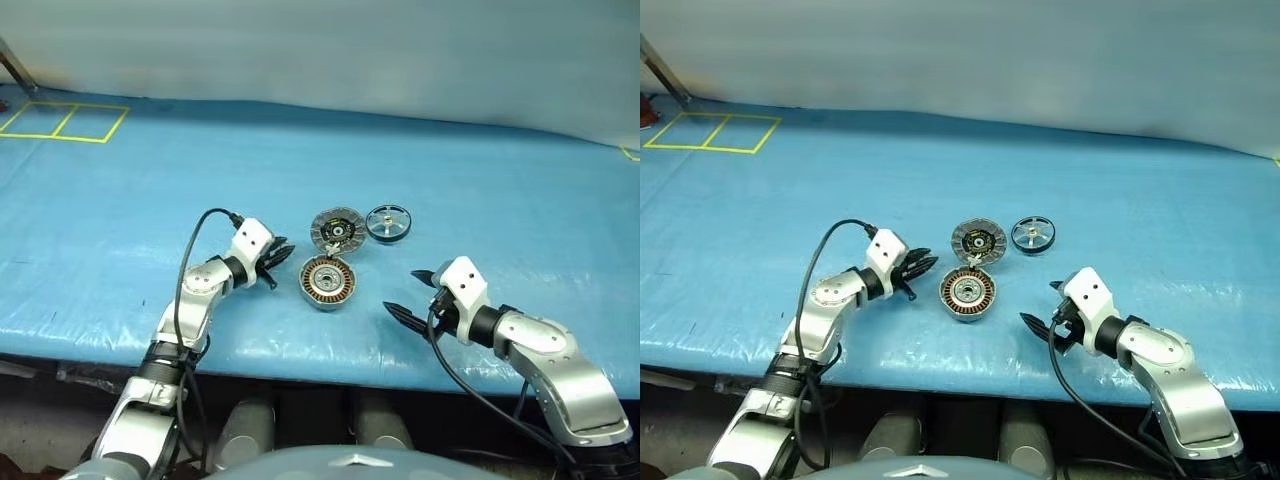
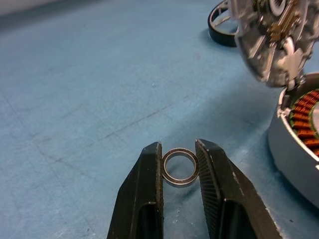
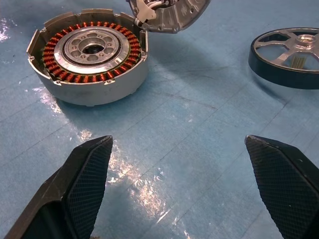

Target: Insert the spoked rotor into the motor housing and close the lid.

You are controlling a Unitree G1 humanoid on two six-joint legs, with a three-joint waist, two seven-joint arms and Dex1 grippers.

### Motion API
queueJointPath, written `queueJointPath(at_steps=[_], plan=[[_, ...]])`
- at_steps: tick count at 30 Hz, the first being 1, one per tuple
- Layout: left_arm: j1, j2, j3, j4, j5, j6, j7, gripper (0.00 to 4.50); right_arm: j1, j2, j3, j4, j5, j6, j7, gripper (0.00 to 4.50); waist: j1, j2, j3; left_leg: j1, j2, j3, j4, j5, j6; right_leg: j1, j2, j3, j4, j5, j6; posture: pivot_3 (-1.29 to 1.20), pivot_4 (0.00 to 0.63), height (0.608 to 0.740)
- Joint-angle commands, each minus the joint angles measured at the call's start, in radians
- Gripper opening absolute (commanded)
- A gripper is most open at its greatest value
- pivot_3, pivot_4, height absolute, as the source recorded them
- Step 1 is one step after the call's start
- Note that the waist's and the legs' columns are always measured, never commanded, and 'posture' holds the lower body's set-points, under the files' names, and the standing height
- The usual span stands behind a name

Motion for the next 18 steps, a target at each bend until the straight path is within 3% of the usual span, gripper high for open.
queueJointPath(at_steps=[1,6,11,18], plan=[[0.0,0.024,0.04,-0.13,-0.104,0.057,-0.061,0.64,-0.002,0.002,-0.001,0.0,0.019,-0.029,0.016,4.5,-0.001,0.0,0.0,0.0,0.0,0.0,0.0,0.0,0.0,0.0,0.0,0.0,0.0,0.0,0.0,0.0,0.15,0.74],[0.004,0.075,0.042,-0.205,-0.243,0.141,-0.207,0.64,0.007,0.025,-0.002,0.015,0.073,-0.078,0.079,4.5,-0.002,0.0,0.0,0.0,0.0,0.0,-0.001,0.0,0.0,0.0,0.0,0.0,0.0,-0.001,-0.001,0.0,0.15,0.74],[0.0,0.128,-0.032,-0.203,-0.259,0.178,-0.316,0.64,0.017,0.064,0.004,0.056,0.091,-0.155,0.102,4.5,-0.004,0.001,0.0,0.0,0.0,0.0,-0.001,0.0,0.0,0.0,0.0,0.0,0.0,-0.001,-0.001,0.0,0.15,0.74],[-0.052,0.115,-0.104,-0.127,-0.219,0.163,-0.354,0.64,0.032,0.096,0.045,0.082,0.074,-0.222,0.103,4.5,-0.003,0.0,0.0,0.0,0.0,0.0,0.0,0.0,0.0,-0.001,0.0,0.0,0.0,-0.001,-0.001,0.0,0.15,0.74]])
